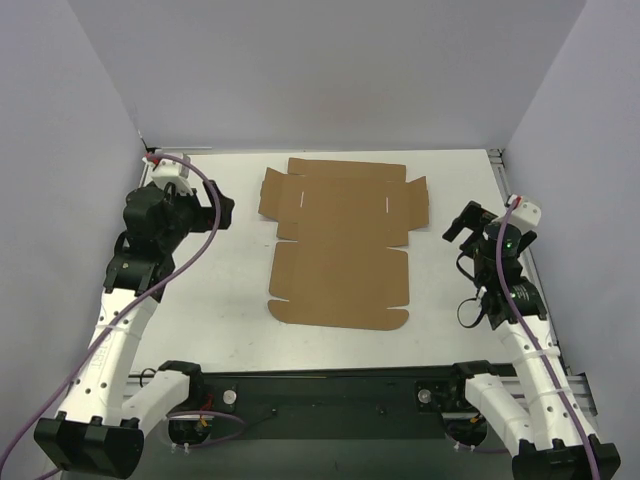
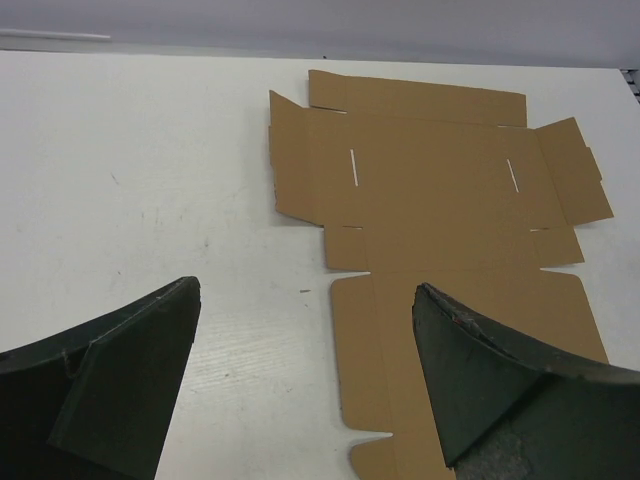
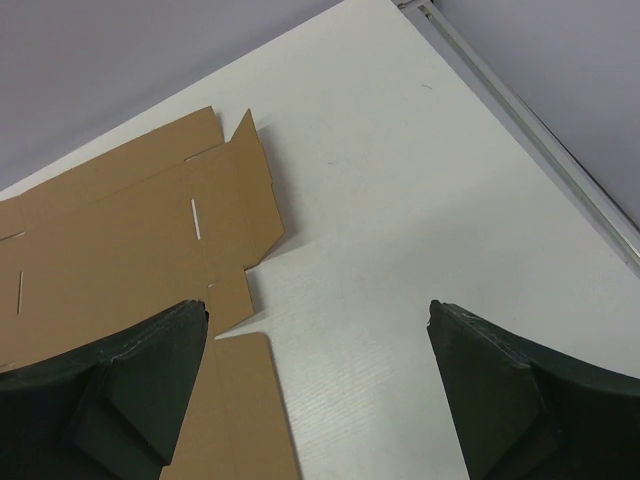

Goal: Fold the paper box

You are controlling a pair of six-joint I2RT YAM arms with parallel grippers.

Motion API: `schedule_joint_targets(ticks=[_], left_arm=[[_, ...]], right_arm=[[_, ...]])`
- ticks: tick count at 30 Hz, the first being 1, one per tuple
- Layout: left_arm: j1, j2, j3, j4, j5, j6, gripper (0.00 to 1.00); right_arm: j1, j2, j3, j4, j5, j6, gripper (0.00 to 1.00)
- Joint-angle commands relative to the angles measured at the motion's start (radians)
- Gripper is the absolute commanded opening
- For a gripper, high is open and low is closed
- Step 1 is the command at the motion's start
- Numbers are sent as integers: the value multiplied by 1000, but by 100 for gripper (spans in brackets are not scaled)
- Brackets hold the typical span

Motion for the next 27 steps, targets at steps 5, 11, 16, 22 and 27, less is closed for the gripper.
schedule_joint_targets(ticks=[5,11,16,22,27], left_arm=[[3,26,44,9,-52,-28,97],[5,-25,4,87,-84,-13,97],[3,89,95,43,12,-44,97],[-3,231,118,-50,49,-48,97],[6,268,67,-17,158,-59,97]], right_arm=[[-2,33,121,-101,-73,7,99],[0,86,179,-165,-152,7,96],[46,219,323,-335,-157,-4,90],[135,557,547,-538,-106,-19,88],[-67,731,598,-498,-365,12,83]])
